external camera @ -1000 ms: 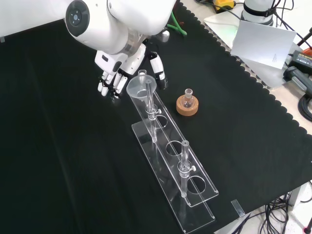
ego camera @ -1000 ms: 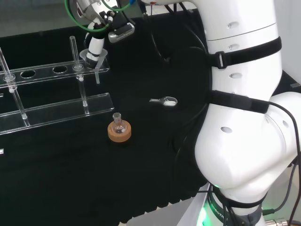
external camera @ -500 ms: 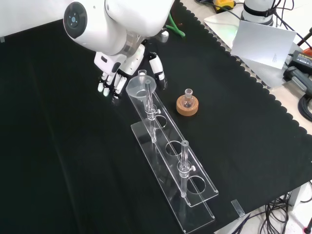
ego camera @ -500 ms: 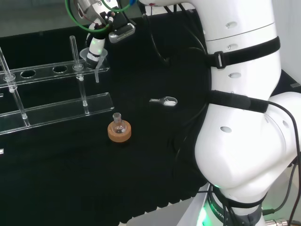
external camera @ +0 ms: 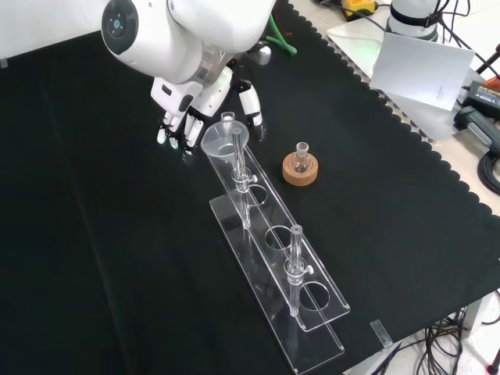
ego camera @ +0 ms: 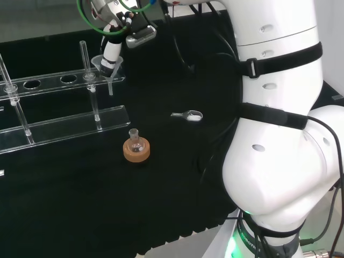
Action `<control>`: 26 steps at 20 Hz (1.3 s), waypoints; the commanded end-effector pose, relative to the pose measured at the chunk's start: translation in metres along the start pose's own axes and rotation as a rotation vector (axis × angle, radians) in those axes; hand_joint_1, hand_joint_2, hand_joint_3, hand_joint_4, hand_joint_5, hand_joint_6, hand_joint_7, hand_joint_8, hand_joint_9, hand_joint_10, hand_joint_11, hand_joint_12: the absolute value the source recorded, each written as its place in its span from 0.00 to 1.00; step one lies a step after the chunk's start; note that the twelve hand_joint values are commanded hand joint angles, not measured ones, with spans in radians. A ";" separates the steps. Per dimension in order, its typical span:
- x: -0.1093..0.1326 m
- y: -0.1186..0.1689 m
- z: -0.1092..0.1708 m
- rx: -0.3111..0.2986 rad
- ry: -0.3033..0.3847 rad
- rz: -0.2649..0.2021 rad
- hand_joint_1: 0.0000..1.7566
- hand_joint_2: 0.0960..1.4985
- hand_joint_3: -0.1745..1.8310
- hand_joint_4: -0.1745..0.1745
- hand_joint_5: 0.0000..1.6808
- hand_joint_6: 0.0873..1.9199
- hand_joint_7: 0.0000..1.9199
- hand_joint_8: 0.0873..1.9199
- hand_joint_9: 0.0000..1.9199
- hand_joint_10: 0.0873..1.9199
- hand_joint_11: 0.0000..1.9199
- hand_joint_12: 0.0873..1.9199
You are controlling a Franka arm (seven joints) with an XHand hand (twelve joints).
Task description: Pick up the funnel from the transparent funnel stand.
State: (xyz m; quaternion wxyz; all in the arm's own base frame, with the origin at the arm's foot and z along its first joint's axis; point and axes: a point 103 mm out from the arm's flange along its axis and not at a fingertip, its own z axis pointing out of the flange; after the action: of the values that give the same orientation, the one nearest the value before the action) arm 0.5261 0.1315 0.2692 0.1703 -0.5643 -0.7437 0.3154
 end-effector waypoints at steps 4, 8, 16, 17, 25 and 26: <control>0.002 0.000 0.002 0.003 0.003 0.000 0.34 0.46 0.09 0.47 0.17 0.00 0.28 0.21 0.01 0.37 0.00 0.00; 0.002 0.001 0.003 0.001 0.002 0.001 0.34 0.46 0.10 0.47 0.20 0.00 0.30 0.22 0.02 0.38 0.00 0.00; 0.004 -0.002 -0.001 -0.049 0.010 0.014 0.35 0.47 0.10 0.49 0.32 0.00 0.41 0.21 0.10 0.36 0.00 0.00; 0.005 -0.002 -0.001 -0.052 0.012 0.015 0.35 0.47 0.10 0.50 0.34 0.00 0.42 0.21 0.11 0.35 0.00 0.00; 0.005 -0.005 0.001 -0.093 0.038 0.021 0.39 0.48 0.10 0.52 0.43 0.00 0.52 0.17 0.22 0.26 0.00 0.11; 0.005 -0.006 0.000 -0.107 0.050 0.023 0.40 0.48 0.10 0.52 0.43 0.00 0.53 0.17 0.23 0.26 0.00 0.13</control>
State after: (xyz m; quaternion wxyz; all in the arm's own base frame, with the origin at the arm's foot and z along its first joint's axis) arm 0.5211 0.1359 0.2704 0.1560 -0.5816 -0.7482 0.2786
